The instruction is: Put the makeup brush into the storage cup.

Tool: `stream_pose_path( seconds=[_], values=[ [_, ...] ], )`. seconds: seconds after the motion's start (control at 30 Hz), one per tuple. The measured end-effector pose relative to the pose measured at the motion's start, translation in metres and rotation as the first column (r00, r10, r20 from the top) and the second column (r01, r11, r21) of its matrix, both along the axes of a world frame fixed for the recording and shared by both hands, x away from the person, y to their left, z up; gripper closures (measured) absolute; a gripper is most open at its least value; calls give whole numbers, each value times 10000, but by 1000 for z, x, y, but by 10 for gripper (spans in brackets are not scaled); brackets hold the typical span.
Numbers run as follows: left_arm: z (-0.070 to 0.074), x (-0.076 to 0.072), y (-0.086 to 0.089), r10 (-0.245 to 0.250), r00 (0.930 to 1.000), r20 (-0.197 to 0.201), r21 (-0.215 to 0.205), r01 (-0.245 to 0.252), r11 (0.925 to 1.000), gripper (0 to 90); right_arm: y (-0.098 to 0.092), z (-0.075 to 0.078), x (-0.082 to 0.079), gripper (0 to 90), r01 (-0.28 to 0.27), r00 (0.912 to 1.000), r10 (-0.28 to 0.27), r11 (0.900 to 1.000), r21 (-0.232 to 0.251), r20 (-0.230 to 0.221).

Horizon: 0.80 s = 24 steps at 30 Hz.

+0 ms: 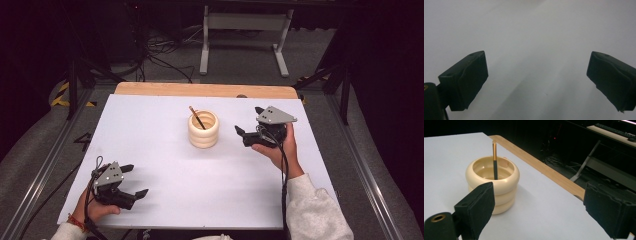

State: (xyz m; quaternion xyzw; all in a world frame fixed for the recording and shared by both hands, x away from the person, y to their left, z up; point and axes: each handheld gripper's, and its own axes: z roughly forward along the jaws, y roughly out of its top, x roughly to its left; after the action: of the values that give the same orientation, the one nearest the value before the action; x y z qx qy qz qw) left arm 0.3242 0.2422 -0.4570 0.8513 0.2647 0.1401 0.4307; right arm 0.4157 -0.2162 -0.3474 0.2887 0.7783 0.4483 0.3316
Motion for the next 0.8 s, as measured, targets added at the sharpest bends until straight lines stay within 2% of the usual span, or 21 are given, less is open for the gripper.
stream_pose_path(
  seconds=[0.63,0.73,0.8],
  values=[
    [0,0,0,-9,10000,36,60,8,10000,41,-20,-7,-15,105,100,9999,-101,9999,-141,-77],
    [0,0,0,-19,10000,41,77,18,10000,41,-23,-8,-19,105,106,9999,-107,9997,-204,-52],
    [0,0,-1,-18,10000,42,80,17,10000,41,-24,-10,-21,103,131,9999,-133,9990,-419,-39]
  ],
)
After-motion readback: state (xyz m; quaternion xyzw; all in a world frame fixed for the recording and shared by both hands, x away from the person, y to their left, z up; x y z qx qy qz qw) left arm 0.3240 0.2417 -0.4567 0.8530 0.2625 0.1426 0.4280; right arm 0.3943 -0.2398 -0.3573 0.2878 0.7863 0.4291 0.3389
